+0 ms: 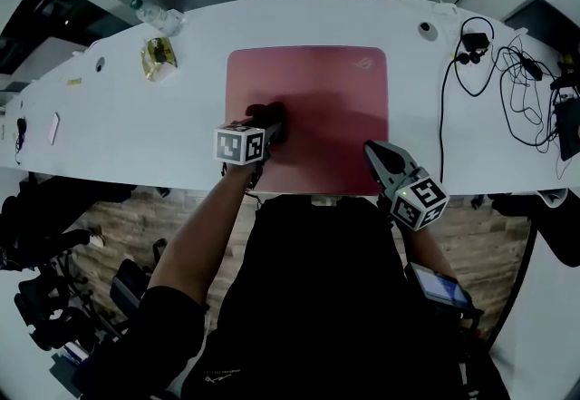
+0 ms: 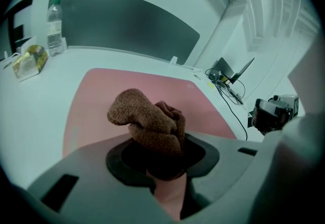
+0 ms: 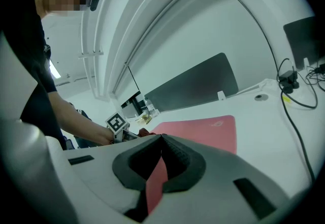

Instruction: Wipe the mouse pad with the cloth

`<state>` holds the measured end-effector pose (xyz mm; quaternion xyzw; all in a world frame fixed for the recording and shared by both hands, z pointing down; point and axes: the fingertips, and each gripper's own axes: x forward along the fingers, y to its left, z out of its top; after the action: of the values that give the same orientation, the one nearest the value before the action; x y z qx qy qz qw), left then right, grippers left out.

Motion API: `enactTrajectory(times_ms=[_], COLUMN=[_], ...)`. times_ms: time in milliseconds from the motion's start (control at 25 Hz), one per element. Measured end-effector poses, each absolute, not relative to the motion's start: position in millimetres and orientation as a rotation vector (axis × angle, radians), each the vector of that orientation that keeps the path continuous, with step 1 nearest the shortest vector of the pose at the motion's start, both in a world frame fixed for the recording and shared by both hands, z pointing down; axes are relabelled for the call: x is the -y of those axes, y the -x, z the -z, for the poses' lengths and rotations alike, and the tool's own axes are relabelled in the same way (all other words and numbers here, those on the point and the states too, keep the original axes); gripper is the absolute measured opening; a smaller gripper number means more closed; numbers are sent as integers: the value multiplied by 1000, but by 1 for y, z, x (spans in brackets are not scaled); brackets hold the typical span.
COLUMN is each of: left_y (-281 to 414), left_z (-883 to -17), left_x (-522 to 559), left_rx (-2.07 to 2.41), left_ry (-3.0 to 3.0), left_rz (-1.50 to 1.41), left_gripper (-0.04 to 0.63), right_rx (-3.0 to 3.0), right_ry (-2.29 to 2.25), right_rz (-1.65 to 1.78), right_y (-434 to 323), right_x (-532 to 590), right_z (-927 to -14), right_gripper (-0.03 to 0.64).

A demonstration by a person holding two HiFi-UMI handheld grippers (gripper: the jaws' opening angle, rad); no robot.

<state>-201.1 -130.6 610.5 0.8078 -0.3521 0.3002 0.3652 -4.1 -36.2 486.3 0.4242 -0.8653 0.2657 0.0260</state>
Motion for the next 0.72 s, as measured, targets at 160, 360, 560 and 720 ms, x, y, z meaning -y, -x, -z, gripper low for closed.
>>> enactTrajectory(times_ms=[160,360,560,720], left_y=[231,270,305,332], left_z=[-610,-606,-604,-592], left_x=[136,143,149,152], left_rx=[925,976,1011,1056], left_ry=[-2081,-2058,-2045,-2005], left_rz=[-764,-797,-811,-786], left_gripper=[137,137,137,137], right_rx=[2685,2691,2680,2673], right_ry=[-1279,-1240,-1219,-1213], right_rz=[-817,-808,-813,-810], right_y=[23,43,60,75], right_x=[46,58,67,74], right_z=[-487,-485,-488,-488], right_gripper=[25,25,25,25])
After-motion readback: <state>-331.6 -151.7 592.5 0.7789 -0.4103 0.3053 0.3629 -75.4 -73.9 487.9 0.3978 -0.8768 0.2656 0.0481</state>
